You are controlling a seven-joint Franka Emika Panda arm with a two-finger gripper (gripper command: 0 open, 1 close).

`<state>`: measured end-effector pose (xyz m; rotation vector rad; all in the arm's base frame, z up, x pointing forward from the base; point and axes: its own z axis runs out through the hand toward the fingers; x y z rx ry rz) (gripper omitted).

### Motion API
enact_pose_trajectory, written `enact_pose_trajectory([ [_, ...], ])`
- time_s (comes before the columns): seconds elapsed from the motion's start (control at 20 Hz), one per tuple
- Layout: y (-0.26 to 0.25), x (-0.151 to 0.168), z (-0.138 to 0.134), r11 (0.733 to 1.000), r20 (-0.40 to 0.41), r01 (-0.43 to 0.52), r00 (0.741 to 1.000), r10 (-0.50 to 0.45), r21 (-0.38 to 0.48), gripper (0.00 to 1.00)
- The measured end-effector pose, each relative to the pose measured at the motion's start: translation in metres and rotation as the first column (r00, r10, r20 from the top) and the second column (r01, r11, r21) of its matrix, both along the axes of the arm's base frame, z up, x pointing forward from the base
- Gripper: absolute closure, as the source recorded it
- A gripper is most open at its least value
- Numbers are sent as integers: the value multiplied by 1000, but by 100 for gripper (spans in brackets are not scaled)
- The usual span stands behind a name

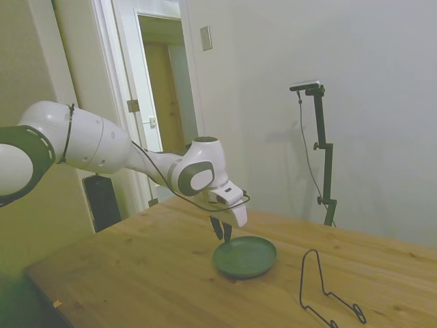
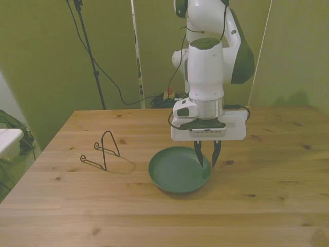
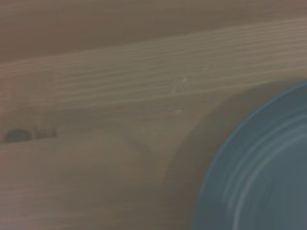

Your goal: Unload the plate

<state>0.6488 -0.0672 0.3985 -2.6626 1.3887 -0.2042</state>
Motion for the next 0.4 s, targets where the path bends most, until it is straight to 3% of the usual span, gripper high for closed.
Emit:
enact_pose_trajectory([
  [0.2, -9, -11, 58, 1000, 33, 10, 999, -11, 26, 0],
  [0.4, -1, -41, 120, 998, 64, -25, 998, 20, 65, 0],
])
